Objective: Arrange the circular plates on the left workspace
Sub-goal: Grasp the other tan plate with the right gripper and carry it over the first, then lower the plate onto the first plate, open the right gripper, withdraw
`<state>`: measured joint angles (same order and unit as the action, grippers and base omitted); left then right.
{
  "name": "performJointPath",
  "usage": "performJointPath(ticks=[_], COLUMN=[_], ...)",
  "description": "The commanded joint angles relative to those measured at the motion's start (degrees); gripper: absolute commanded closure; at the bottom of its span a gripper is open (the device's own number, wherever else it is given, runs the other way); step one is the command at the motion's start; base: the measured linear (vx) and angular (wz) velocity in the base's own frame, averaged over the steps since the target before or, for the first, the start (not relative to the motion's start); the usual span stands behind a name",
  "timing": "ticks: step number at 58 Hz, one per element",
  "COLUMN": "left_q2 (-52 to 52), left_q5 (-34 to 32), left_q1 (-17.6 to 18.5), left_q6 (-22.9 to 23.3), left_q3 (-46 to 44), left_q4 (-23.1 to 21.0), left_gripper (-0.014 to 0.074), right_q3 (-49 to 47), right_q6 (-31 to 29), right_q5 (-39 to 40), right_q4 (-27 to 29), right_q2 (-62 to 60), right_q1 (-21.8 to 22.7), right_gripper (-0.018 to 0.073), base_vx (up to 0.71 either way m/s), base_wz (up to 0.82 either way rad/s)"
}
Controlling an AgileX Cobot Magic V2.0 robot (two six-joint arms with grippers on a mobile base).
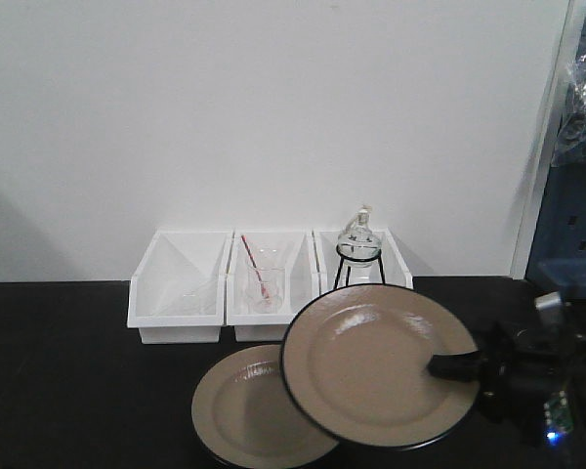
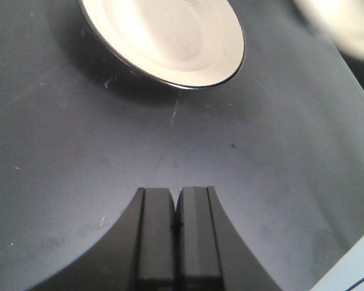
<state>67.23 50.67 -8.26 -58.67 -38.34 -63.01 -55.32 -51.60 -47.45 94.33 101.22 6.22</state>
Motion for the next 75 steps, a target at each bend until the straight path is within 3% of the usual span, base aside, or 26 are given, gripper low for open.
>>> performJointPath(ticks=[1,10,22,38,48,58,65,75], left_q2=[-1.4,-1.4,-1.4,-1.4,-1.4,-1.4,-1.4,-1.4], left_q5=[-0.5,-0.6,-0.6,-1.2,-1.8,-3.2,-3.4,-3.4], left_q1=[0.2,0.2,0.2,0.2,0.2,0.2,0.2,0.2], left_q6=[-0.2,-0.2,-0.2,-0.2,-0.2,-0.2,-0.2,-0.2], left_q3=[-1.1,-1.1,-1.1,-1.1,-1.1,-1.1,-1.1,-1.1], left_q4=[-3.3,-3.2,-1.4,-1.4,-1.4,-1.4,-1.4,-1.4], left_gripper=[0.0596,0.0596,0.0596,0.0596,0.0596,0.0596,0.0596,0.0596], right_q3=[-3.6,-9.9,-18.4,-23.2,-23.2,-23.2,-23.2,-23.2], right_q6=[-0.8,1.5,4.1,5.2,2.9,-0.6,-4.1,-15.2], right_q5=[2.9,6.7,8.3,8.5,9.9,9.9,10.0,10.8], right_q4=[8.4,8.4,8.4,8.4,8.4,7.4,4.6,0.3], right_q2=[-0.9,4.2,11.5,17.4,18.0,18.0,18.0,18.0], right_q1=[-5.1,-12.3,-16.9,-18.0,-18.0,-18.0,-18.0,-17.9], right_gripper=[0.0563,0.0563,0.0563,0.0561,0.0536,0.0442,0.0318,0.0129], base_vx=[0.00,0.00,0.00,0.00,0.00,0.00,0.00,0.00], base_wz=[0.00,0.00,0.00,0.00,0.00,0.00,0.00,0.00])
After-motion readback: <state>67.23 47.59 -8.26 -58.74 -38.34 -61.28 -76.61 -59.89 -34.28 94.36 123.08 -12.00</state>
